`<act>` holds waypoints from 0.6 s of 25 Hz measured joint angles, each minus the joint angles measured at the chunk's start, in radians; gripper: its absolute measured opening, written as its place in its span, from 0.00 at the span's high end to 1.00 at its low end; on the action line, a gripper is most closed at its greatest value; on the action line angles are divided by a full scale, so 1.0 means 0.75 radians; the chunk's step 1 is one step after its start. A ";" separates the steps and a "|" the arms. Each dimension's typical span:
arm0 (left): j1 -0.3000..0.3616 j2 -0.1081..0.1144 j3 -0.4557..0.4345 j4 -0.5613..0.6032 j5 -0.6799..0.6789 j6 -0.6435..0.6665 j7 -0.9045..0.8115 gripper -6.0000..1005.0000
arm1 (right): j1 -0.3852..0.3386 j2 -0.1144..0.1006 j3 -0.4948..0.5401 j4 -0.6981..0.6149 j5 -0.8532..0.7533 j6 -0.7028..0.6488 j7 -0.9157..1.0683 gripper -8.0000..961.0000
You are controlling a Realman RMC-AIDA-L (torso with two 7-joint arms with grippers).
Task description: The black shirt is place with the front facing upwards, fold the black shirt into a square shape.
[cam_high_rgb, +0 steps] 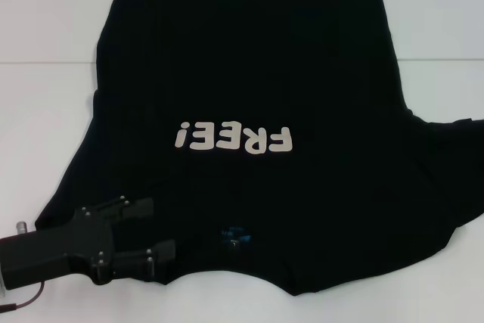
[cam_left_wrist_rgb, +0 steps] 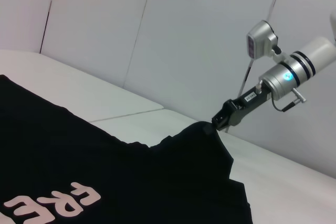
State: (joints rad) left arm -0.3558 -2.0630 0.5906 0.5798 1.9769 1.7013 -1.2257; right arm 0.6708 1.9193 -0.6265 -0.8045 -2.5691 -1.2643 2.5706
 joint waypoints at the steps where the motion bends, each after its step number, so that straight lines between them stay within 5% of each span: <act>1: 0.000 0.000 0.000 0.000 0.000 0.000 0.000 0.10 | 0.010 0.001 -0.003 0.000 0.004 -0.005 -0.005 0.95; 15: 0.000 0.000 0.000 0.000 0.005 -0.008 -0.002 0.10 | 0.179 0.081 -0.088 0.018 0.045 -0.059 -0.049 0.95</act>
State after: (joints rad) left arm -0.3559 -2.0630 0.5905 0.5795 1.9804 1.6950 -1.2272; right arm 0.8052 1.9803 -0.6927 -0.7908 -2.5355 -1.3084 2.5341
